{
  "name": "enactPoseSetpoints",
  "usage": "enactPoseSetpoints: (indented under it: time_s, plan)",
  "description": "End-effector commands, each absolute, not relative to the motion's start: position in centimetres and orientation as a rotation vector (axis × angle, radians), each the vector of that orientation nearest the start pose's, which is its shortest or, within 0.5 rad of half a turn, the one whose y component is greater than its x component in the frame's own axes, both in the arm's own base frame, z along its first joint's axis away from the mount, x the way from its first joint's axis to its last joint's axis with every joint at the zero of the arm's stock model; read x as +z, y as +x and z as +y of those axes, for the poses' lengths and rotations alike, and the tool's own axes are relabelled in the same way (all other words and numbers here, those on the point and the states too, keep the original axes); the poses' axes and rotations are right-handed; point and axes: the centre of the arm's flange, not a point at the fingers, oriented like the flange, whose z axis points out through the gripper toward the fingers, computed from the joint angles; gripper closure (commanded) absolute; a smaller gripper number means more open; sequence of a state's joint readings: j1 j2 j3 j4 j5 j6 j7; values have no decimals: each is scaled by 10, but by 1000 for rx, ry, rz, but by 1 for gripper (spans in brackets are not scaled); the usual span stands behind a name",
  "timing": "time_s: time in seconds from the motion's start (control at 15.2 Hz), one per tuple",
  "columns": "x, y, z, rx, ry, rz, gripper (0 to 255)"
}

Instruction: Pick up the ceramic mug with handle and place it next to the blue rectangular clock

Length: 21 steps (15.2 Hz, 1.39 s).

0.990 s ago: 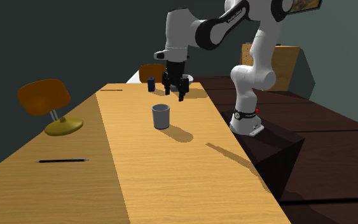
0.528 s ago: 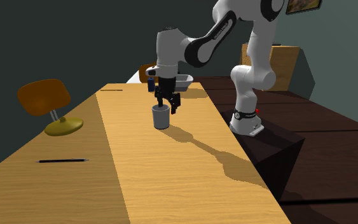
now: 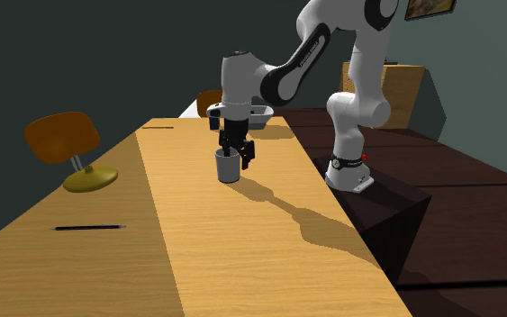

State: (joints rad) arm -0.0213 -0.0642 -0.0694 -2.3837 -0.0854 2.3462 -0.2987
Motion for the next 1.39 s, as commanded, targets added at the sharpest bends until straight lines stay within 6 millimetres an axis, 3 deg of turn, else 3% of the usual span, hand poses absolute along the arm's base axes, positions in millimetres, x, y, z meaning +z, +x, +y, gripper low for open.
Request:
enactPoseSetpoints:
  time_s: [0.0,0.2,0.26,0.86,1.32]
  plan:
    - [348,488,-46,-25,-3174,-426,0]
    - [348,488,-46,-25,-3174,-426,0]
    - [348,488,-46,-25,-3174,-426,255]
    - [348,488,-46,-25,-3174,-426,255]
    - [385,488,-46,-25,-3174,-426,255]
